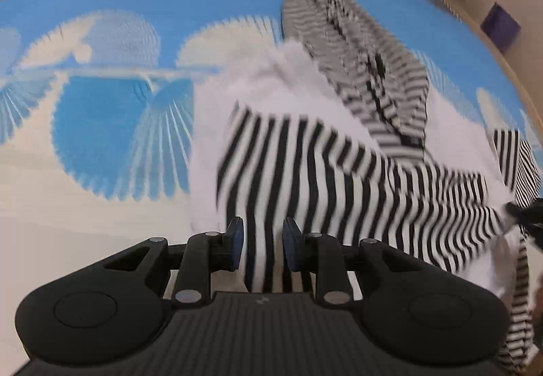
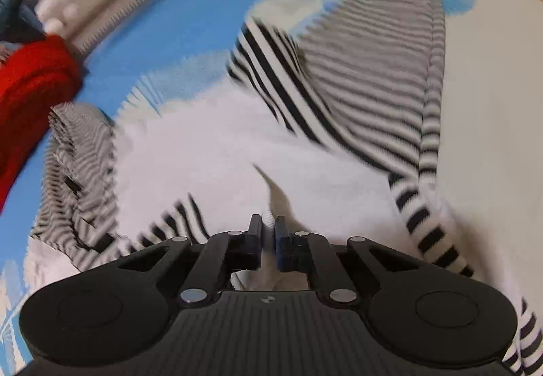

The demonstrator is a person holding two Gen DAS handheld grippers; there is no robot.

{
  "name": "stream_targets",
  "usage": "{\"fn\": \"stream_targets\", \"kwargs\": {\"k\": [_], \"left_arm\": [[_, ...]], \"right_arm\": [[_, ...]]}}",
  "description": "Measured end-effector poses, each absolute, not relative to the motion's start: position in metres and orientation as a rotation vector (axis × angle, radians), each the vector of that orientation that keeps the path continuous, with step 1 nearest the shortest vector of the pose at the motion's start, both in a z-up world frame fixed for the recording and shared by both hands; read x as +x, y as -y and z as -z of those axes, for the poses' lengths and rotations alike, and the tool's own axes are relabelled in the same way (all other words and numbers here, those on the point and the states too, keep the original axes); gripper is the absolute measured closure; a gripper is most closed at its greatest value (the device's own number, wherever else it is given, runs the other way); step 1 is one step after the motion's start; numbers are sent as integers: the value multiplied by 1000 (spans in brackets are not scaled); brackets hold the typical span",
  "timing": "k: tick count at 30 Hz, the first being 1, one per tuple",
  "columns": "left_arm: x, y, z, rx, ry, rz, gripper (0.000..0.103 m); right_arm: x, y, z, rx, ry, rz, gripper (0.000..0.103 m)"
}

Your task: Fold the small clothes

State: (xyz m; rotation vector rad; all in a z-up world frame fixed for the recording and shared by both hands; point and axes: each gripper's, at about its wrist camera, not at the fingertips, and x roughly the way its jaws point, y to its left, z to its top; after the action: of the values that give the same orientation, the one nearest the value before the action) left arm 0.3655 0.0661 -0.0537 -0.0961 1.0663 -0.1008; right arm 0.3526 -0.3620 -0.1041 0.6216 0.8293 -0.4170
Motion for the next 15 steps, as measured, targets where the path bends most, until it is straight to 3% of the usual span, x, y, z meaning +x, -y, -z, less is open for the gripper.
{"fn": "stream_targets", "kwargs": {"k": [3,5,9,12,14,15], "left_arm": [[362,-57,41,-101,-992,131,75],[362,-50,41,-116,-994,162,75],[364,-37,67,1,-1138,125,75],[366,-37,73,-4,-1174,108,75],[367,-35,66,-48,-1146,159,73],[367,-32,69,-45,-1156,174,72]], "right_arm": [[339,343,62,539,-622,364,97],[335,337,55,487,-597,384,97],[352,365,112,600,-952,530,91],[343,375,105,621,-898,550,75],[347,372,95,566,-847,480,56],[351,373,96,571,-860,436,53]]}}
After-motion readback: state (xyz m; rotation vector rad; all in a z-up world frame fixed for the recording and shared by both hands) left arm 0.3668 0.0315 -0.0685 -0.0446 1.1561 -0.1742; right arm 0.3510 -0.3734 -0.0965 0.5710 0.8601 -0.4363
